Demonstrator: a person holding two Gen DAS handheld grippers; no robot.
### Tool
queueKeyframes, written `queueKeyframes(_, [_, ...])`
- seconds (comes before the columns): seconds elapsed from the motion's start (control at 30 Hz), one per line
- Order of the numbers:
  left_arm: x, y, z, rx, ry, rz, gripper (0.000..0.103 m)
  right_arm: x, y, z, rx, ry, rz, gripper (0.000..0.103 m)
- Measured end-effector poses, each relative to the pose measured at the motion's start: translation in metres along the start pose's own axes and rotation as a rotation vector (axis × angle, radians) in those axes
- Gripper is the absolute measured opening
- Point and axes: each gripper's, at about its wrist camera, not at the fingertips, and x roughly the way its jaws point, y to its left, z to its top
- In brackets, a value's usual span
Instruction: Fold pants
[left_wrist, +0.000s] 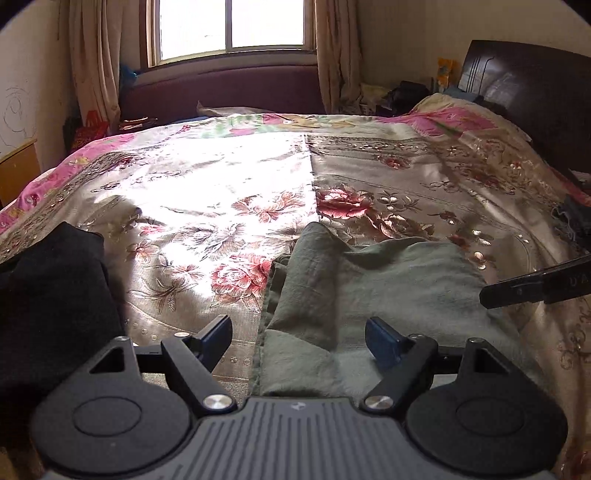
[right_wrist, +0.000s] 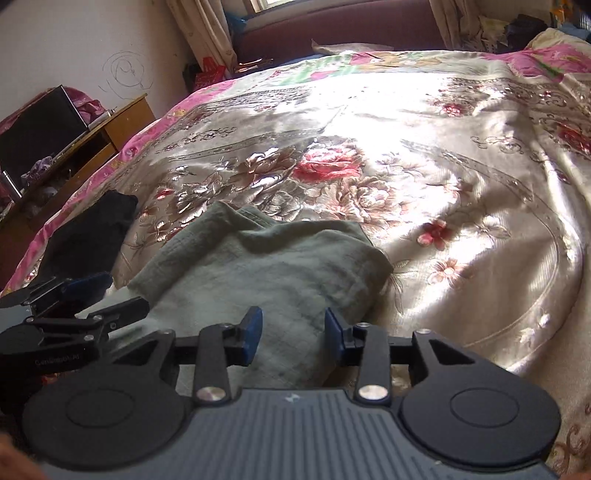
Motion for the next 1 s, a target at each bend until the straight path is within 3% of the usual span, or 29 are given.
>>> queueKeyframes(0.13, [0.017,-0.006,0.001,0.036,0.066,-0.038,0.093,0.006,-0.023,-0.017,0.175,0.061,0.066,0.045])
queueKeyframes(0.3, [0.026,-0.004,-0.003,0.028,0.127,-0.039,0.093,0.012,-0.023,-0.019,0.227,0.053,0.093,0.046])
queueKeyframes(0.6, [-0.005,-0.018,-0.006,0.081,0.101,0.035,0.093,0.000,-0.005,-0.025,0.130,0.035,-0.002,0.046])
queueKeyframes(1.0, [-0.060,-0.056,-0.024,0.052,0.039,0.016,0.093,-0.048,0.026,-0.057,0.054,0.000,-0.065,0.046])
